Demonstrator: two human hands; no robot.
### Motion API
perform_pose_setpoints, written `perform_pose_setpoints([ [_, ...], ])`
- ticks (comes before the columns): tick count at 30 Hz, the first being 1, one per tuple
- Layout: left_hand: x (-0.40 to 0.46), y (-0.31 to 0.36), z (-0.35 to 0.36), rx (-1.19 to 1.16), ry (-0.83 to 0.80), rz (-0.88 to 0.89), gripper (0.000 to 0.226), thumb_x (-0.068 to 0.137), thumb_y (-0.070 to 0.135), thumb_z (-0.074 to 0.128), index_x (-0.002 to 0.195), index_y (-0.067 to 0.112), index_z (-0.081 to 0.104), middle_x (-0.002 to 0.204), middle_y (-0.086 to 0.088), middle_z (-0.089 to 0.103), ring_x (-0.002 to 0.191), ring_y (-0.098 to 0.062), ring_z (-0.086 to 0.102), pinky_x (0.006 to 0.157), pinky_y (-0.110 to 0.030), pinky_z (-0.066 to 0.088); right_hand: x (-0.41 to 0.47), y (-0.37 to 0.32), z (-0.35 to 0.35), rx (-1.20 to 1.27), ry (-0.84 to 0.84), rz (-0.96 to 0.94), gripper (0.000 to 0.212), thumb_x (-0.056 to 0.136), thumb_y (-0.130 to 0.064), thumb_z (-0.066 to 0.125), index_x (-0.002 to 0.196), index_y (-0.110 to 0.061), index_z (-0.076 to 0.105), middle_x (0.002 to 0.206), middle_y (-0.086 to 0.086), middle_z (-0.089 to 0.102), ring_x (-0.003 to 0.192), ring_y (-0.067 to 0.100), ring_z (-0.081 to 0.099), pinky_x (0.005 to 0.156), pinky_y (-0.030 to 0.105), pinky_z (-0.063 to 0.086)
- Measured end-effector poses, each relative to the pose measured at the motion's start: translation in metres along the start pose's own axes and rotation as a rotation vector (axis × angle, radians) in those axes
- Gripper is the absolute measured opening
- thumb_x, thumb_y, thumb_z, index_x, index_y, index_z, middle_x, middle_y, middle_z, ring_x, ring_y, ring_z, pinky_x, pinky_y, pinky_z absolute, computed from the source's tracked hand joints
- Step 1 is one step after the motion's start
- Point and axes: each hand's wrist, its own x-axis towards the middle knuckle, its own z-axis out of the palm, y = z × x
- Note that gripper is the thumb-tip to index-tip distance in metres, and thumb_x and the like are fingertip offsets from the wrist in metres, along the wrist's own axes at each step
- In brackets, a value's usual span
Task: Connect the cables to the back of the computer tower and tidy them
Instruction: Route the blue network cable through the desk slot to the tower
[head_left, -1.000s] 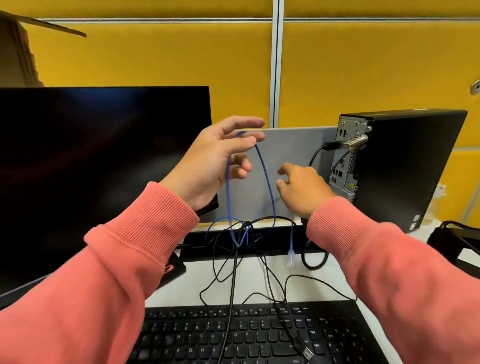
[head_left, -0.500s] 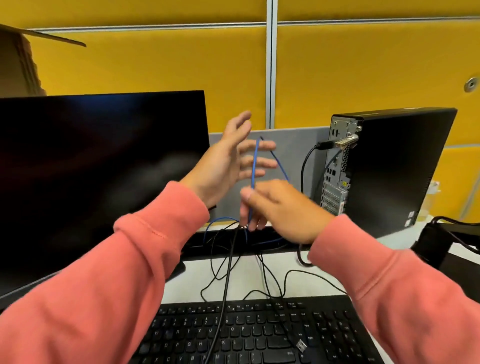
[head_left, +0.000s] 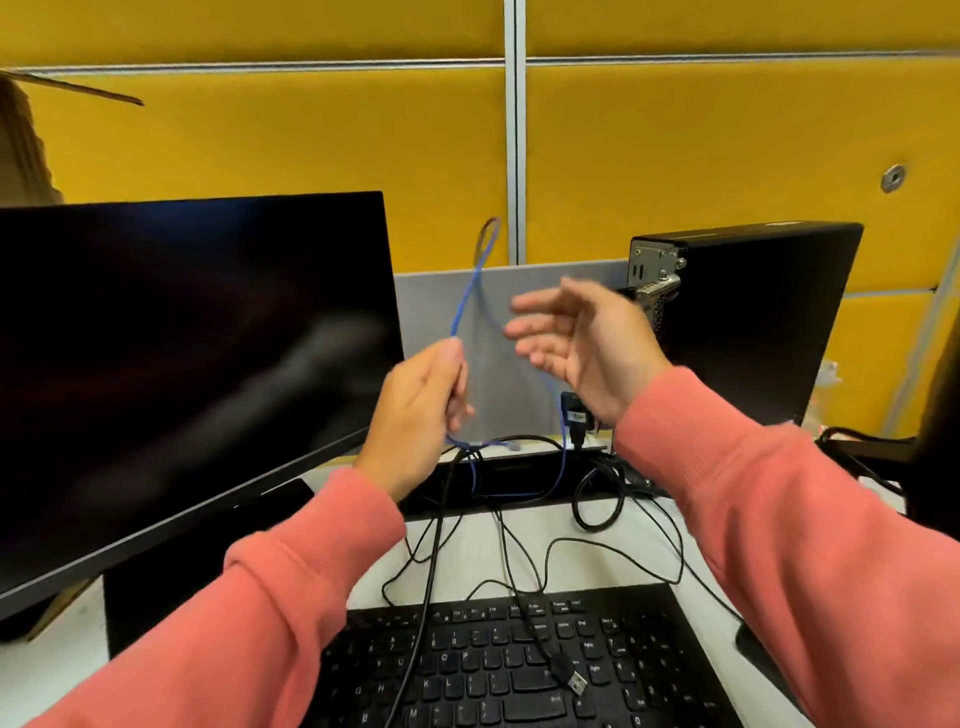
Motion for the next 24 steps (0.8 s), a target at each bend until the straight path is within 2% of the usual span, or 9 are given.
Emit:
perform_pose_setpoints([
  [1,0.007,0.016,0.001,-0.082,0.031,-0.014,0.045,0.111,0.026,0.037,0.07,0.012,0.045,0.051,0.006,0.034,0.044,-0.012,0.034,0.054,-0.034,0.047,-0.005,0.012,-0.004,-0.113,-0.055,0.017,0.034,0.099,-0.016,0.044,0.118,0.003,0.066,0.102,0.024,0.069,0.064,0.022,0.063,0.055,0.025,0.047],
  [3,0.024,0.046,0.004,-0.246,0.032,-0.046,0.042,0.112,0.027,0.035,0.074,0.014,0.046,0.05,0.008,0.027,0.04,-0.007,0.024,0.042,-0.023,0.032,-0.016,0.037,-0.008,-0.417,-0.245,0.063,0.046,0.082,-0.005,0.055,0.125,-0.017,0.067,0.121,0.014,0.068,0.077,0.02,0.065,0.059,0.026,0.047],
  [5,0.039,0.07,0.006,-0.366,-0.031,-0.076,0.038,0.112,0.026,0.033,0.08,0.014,0.049,0.051,0.007,0.026,0.04,-0.006,0.021,0.038,-0.019,0.025,-0.029,0.058,-0.003,-0.665,-0.48,0.123,0.056,0.081,-0.013,0.066,0.13,-0.039,0.061,0.128,-0.002,0.064,0.089,0.01,0.064,0.068,0.026,0.051],
  [7,0.05,0.086,0.006,-0.444,-0.079,-0.126,0.033,0.112,0.023,0.033,0.088,0.011,0.053,0.054,0.006,0.03,0.042,-0.006,0.022,0.038,-0.019,0.025,-0.038,0.071,0.005,-0.765,-0.588,0.102,0.037,0.091,-0.024,0.07,0.124,-0.038,0.064,0.121,-0.008,0.065,0.086,0.003,0.062,0.074,0.025,0.051],
  [10,0.061,0.098,0.0,-0.512,-0.101,-0.213,0.03,0.112,0.023,0.034,0.099,0.008,0.058,0.06,0.004,0.034,0.044,-0.006,0.025,0.039,-0.019,0.024,-0.04,0.075,0.01,-0.837,-0.526,-0.031,0.018,0.094,-0.026,0.069,0.112,-0.021,0.068,0.107,-0.008,0.067,0.074,-0.005,0.057,0.072,0.016,0.045],
  [14,0.07,0.103,-0.006,-0.648,-0.211,-0.373,0.034,0.112,0.028,0.034,0.11,0.006,0.06,0.06,0.005,0.031,0.043,-0.004,0.022,0.034,-0.016,0.02,-0.033,0.053,0.007,-0.74,-0.371,-0.113,0.054,0.085,-0.022,0.079,0.13,-0.034,0.053,0.123,-0.002,0.057,0.077,0.013,0.057,0.077,0.031,0.05],
  [17,0.068,0.108,-0.005,-0.623,-0.356,-0.409,0.04,0.112,0.029,0.032,0.12,0.003,0.062,0.059,0.007,0.027,0.043,-0.003,0.019,0.034,-0.015,0.016,-0.036,0.038,0.013,-0.617,-0.536,-0.033,0.072,0.08,-0.017,0.078,0.14,-0.039,0.047,0.136,0.0,0.052,0.093,0.017,0.065,0.093,0.038,0.055],
  [21,0.069,0.113,-0.002,-0.513,-0.511,-0.279,0.045,0.111,0.032,0.031,0.125,0.003,0.063,0.064,0.004,0.025,0.046,-0.004,0.018,0.038,-0.018,0.012,-0.039,0.029,0.028,-0.67,-0.585,-0.025,0.012,0.094,-0.035,0.064,0.104,-0.036,0.07,0.116,-0.013,0.069,0.102,0.006,0.062,0.089,0.032,0.048],
  [24,0.077,0.103,-0.003,-0.413,-0.41,-0.229,0.045,0.111,0.032,0.034,0.125,0.002,0.065,0.068,0.001,0.04,0.052,-0.009,0.037,0.046,-0.019,0.035,-0.03,0.019,0.022,-0.737,-0.405,-0.1,0.035,0.106,-0.033,0.045,0.08,-0.021,0.065,0.086,-0.004,0.072,0.088,0.008,0.064,0.08,0.033,0.046],
])
